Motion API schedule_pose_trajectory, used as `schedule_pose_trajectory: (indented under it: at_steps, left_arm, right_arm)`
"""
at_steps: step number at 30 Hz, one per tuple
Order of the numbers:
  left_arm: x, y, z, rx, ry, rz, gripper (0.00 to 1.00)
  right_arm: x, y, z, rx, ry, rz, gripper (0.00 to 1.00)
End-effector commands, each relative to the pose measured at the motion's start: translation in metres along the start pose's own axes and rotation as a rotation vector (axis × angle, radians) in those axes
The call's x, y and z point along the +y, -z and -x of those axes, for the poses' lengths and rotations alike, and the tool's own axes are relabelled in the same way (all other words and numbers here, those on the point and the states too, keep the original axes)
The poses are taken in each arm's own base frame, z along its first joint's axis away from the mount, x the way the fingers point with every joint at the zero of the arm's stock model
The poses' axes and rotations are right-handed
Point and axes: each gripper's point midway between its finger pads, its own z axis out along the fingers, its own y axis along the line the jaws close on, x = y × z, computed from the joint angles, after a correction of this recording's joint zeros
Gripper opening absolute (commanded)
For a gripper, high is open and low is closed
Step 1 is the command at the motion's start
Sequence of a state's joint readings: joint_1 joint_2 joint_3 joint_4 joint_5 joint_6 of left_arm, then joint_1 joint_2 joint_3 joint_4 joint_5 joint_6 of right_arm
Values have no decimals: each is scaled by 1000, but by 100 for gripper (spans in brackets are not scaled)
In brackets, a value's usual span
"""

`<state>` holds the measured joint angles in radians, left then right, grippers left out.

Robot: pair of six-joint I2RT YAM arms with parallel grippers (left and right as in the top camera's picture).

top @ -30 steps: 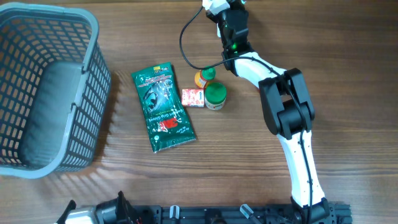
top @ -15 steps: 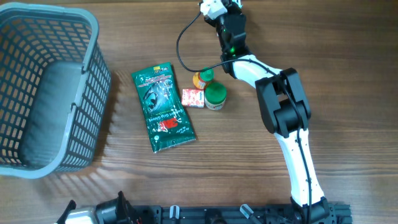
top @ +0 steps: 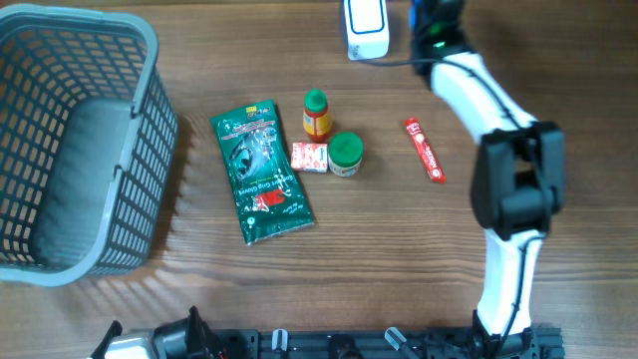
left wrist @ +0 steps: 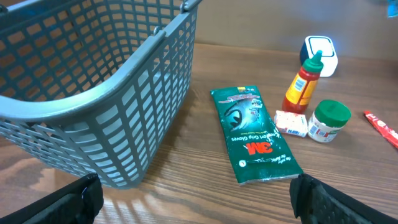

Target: Scan the item barcode

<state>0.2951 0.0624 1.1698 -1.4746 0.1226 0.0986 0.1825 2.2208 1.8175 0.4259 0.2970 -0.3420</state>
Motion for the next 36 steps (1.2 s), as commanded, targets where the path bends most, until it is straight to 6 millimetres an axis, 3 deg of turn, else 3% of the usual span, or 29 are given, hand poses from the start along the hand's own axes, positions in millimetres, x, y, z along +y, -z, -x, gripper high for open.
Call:
schedule_pose_trajectory:
  at_steps: [1, 4, 6, 10, 11, 13, 16, 17, 23, 25, 28, 30, 32, 33, 36]
  left_arm:
    - [-3, 1, 0, -6, 3, -15, 100]
    - [-3, 1, 0, -6, 3, -15, 100]
    - [-3, 1, 0, -6, 3, -15, 100]
    - [-3, 1, 0, -6, 3, -15, 100]
    - [-3, 1, 0, -6, 3, -15, 100]
    - [-3, 1, 0, -6, 3, -15, 100]
    - [-3, 1, 0, -6, 3, -15, 100]
    - [-3, 1, 0, -6, 3, -15, 100]
    - [-3, 1, 0, -6, 3, -16, 100]
    - [-3, 1, 0, -6, 3, -15, 100]
    - [-3, 1, 0, -6, 3, -15, 100]
    - [-3, 1, 0, -6, 3, -16, 100]
    - [-3, 1, 0, -6, 3, -16, 100]
    - [-3, 1, 0, -6, 3, -15, 100]
    - [-3, 1, 0, -6, 3, -15, 100]
  right_arm:
    - [-84, -1, -13, 93, -182, -127, 4]
    - [-147, 4, -84, 305, -221, -213, 4]
    - [-200, 18, -130, 437, -258, -297, 4]
    - [-275, 50, -187, 600, -257, -410, 4]
    - [-303, 66, -206, 657, -266, -453, 4]
    - [-328, 83, -224, 706, -277, -495, 4]
    - [-377, 121, -262, 801, -238, -556, 4]
    - [-398, 144, -287, 864, -210, -578, 4]
    - [-424, 193, -343, 966, -313, -673, 6]
    - [-425, 202, -356, 984, -373, -700, 17]
    - [-425, 212, -365, 997, -456, -747, 45]
    - [-423, 216, -367, 991, -519, -780, 73]
    - [-421, 218, -365, 990, -556, -794, 88]
    - [-417, 217, -363, 986, -590, -783, 99]
    - [-404, 209, -349, 959, -678, -703, 100]
